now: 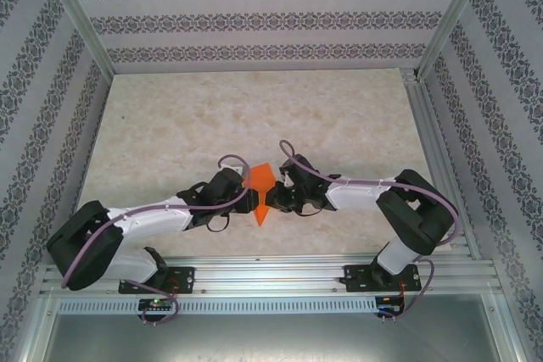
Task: Fold a paper plane with a square sheet of paper (pick it up from the middle)
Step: Third fold the triangle at the center of the table.
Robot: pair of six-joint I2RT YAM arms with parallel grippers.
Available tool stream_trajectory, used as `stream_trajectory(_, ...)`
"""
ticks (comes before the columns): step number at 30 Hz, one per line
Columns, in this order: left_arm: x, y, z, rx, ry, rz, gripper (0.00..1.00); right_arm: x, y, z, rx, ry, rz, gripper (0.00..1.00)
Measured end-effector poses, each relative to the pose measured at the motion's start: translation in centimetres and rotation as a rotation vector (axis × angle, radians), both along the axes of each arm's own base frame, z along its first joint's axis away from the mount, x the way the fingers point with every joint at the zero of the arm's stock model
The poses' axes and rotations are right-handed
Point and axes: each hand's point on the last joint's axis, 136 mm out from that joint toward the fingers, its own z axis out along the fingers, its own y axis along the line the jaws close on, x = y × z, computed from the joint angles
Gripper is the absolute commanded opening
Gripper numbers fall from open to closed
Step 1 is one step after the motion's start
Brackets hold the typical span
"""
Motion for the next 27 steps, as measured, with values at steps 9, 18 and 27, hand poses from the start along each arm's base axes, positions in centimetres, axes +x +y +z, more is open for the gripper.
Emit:
stream_trajectory(9, 0.6, 2.9, 1.9, 0.011, -0.021, 0.108, 0.4, -1.2, 1.5, 0.1, 0.012, -0.006, 0.049, 0.15)
stream_trajectory(18, 1.1, 3.8, 1.9, -0.043, 0.039, 0.149, 0.29, -1.0, 2.6, -2.4, -0.015, 0.03, 0.062, 0.14)
stream_trajectory(27, 0.4, 1.3, 1.1, -0.147, 0.167, 0.082, 0.1, -1.0, 3.0, -2.4, -0.001, 0.033, 0.054, 0.14)
